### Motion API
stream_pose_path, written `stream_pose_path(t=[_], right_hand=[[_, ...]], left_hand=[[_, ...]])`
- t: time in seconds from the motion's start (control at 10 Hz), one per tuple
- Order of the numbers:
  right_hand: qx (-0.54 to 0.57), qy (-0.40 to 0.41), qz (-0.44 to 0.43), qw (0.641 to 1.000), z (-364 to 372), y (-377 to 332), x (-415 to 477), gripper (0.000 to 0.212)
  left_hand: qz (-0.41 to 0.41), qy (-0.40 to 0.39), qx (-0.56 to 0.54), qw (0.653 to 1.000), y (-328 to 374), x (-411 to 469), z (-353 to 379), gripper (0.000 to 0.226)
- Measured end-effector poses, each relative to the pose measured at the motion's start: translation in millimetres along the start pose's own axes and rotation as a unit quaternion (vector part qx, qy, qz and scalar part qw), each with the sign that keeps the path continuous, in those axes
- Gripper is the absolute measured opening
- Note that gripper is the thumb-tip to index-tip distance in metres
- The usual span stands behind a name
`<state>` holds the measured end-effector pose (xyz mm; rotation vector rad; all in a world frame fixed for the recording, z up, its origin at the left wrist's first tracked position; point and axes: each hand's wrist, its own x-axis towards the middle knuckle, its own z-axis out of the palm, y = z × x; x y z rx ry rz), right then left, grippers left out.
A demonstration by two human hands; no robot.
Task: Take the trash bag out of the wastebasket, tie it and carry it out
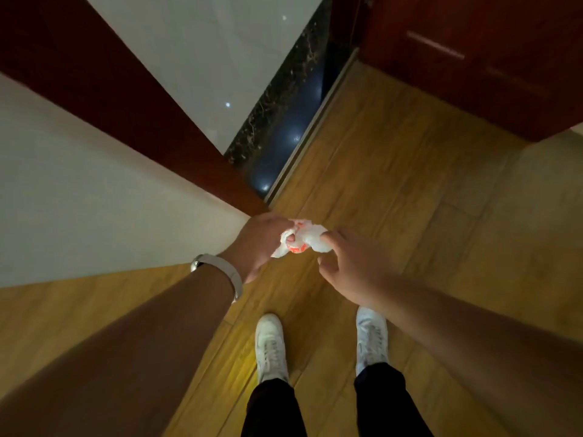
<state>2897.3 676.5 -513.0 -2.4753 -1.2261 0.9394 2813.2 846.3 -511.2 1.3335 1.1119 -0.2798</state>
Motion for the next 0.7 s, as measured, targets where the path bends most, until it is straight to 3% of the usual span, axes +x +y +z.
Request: stream_pose_path(t=[0.1,0.3,0.7], right_hand=[[-0.023,0.003,-0.012,1.000,20.4,17.8,13.0,0.042],[-0.045,-0.022,0.009,0.999,53.1,38.4,21.6,0.046],[-0.070,-0.047,-0.005,0.996,18.3,18.8,-1.1,0.048]], left_hand=[[-0.041,0.029,-0.027,0.998,-37.6,39.9,3.5,0.006],[-0.118,0.059,-0.053,0.990,-96.9,80.4,-8.4,0.012],[-0.084,0.159,-0.044,0.983,-91.3,49.2,-23.9,0.008]])
